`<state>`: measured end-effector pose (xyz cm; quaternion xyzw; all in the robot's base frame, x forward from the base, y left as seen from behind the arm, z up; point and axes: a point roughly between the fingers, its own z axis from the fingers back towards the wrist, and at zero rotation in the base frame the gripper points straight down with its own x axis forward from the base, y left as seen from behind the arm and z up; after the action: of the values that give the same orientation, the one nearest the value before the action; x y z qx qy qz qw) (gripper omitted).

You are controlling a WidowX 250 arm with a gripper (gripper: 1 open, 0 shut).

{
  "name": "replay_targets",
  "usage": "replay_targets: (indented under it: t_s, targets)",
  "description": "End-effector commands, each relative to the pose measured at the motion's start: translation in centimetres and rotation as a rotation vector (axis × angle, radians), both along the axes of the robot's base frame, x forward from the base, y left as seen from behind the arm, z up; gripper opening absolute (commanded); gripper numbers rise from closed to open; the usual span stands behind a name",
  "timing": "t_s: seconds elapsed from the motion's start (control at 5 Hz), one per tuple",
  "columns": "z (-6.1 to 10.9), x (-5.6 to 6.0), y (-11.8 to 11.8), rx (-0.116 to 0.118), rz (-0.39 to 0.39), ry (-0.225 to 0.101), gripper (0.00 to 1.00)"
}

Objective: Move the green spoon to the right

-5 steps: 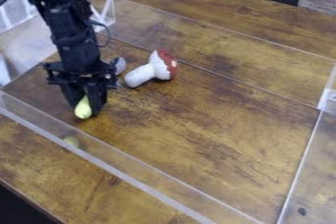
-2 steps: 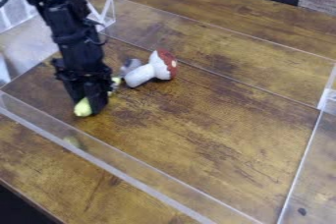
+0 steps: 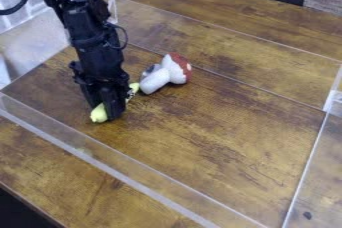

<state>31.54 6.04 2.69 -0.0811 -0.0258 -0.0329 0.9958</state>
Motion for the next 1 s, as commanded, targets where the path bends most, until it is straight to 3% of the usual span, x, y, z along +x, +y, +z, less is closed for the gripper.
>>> replay_targets:
  t_s: [0.0, 0.2, 0.6, 0.8]
  targets:
    - [1.4, -0.3, 1.0, 0.009, 0.024, -0.046, 0.0]
    - [1.7, -0.6, 1.9, 0.005, 0.089, -0.046, 0.0]
    - [6.4, 0.0, 0.8, 0.029, 0.097, -0.074, 0.0]
    - [9.4, 1.0, -1.7, 0.042, 0.071, -0.109, 0.0]
